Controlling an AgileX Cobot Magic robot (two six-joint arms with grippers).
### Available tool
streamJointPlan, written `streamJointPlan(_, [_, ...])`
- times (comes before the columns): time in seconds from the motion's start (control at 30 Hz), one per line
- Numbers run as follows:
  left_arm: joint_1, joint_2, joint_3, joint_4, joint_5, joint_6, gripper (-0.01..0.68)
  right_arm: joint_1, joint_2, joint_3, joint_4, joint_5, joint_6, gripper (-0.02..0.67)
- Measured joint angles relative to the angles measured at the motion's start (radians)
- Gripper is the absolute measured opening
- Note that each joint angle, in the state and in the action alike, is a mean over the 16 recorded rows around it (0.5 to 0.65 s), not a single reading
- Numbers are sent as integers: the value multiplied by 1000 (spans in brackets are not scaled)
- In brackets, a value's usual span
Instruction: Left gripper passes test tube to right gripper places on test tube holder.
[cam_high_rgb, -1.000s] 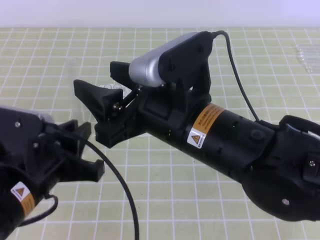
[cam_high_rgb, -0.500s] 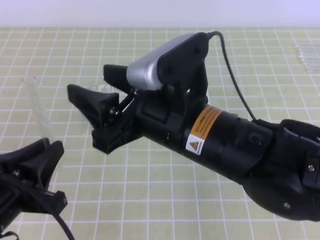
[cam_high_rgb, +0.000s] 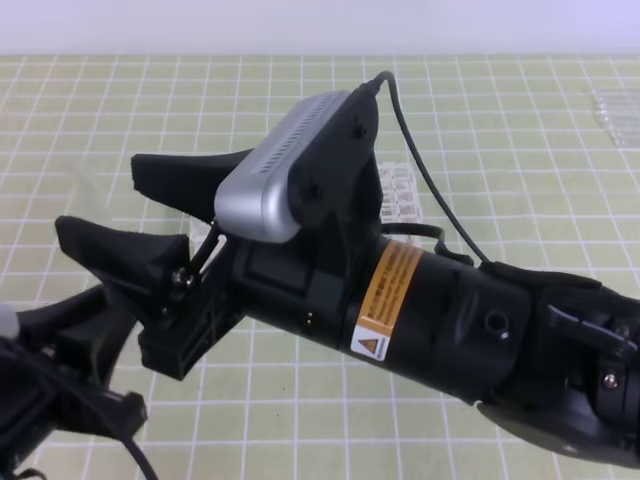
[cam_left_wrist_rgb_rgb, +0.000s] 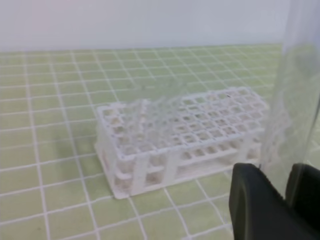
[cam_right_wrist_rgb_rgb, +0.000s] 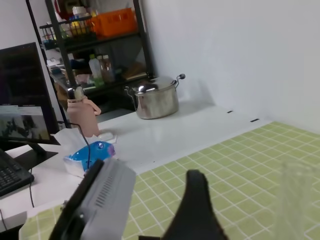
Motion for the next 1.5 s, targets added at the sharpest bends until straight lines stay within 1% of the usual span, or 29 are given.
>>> streamJointPlan(0.17, [0,0,-19,-5,-43,25,55,1,0,0,-2,-2,6,481])
streamJointPlan(0.27, [0,0,-31,0,-68,41,43,1,0,0,-3,-2,9,481])
streamJointPlan(0.4, [0,0,-43,-2,-91,51,43,1,0,0,-3,-3,14,481])
streamJointPlan(0.53, [0,0,-50,6,-108,56,23,1,0,0,-4,-5,15,481])
streamJointPlan(0.7, [0,0,-50,8,-127,57,23,1,0,0,-4,-6,16,481])
streamJointPlan(0.83, [0,0,-50,6,-134,56,30,1,0,0,-4,-7,17,481])
streamJointPlan(1.07, [0,0,-50,-8,-138,52,68,1,0,0,-4,-7,18,481])
streamJointPlan(1.5, [0,0,-50,0,-140,52,49,1,0,0,-4,-7,18,481])
